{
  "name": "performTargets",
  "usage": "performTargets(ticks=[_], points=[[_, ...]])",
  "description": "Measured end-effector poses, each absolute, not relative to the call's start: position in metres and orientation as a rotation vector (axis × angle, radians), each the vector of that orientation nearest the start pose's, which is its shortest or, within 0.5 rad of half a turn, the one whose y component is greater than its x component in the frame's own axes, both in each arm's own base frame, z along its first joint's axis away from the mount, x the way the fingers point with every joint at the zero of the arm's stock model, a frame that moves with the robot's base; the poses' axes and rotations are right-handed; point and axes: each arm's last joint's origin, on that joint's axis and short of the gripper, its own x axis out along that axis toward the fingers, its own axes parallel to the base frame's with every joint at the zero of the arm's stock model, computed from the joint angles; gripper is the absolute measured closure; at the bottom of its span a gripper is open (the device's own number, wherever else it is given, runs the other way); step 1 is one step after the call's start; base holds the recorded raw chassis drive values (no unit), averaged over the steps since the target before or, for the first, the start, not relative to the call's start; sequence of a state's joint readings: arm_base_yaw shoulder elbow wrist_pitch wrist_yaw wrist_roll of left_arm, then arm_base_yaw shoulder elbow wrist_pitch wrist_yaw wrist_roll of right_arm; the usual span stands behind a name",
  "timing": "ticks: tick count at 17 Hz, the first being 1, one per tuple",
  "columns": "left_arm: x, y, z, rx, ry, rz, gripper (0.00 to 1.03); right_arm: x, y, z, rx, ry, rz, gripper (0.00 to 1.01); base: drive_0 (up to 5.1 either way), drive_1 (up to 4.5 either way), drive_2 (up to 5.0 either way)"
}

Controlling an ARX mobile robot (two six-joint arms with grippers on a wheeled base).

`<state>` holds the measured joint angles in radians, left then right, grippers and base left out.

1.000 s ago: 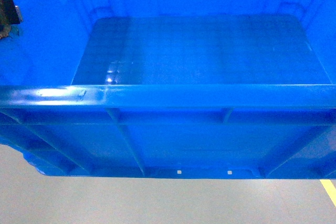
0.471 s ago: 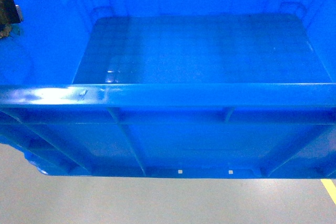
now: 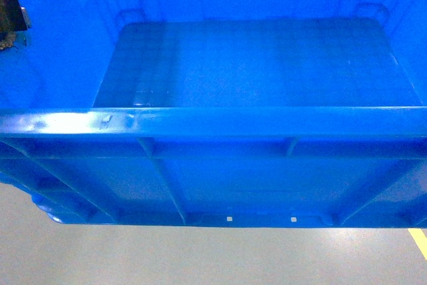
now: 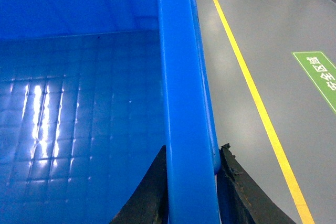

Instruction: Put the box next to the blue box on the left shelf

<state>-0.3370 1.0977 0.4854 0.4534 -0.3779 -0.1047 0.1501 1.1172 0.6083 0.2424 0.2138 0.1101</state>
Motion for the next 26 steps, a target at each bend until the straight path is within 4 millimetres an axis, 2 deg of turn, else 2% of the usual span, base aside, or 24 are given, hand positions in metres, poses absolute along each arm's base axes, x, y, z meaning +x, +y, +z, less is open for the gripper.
performTargets(ticks=[26], points=[[0.2187,-0.0654,0.2318,-0.049,0.145,0.048,0.92,0.2383,0.0298,0.2485,0.061,0.259,-0.079,0.82,0.0,4.25,-4.3]])
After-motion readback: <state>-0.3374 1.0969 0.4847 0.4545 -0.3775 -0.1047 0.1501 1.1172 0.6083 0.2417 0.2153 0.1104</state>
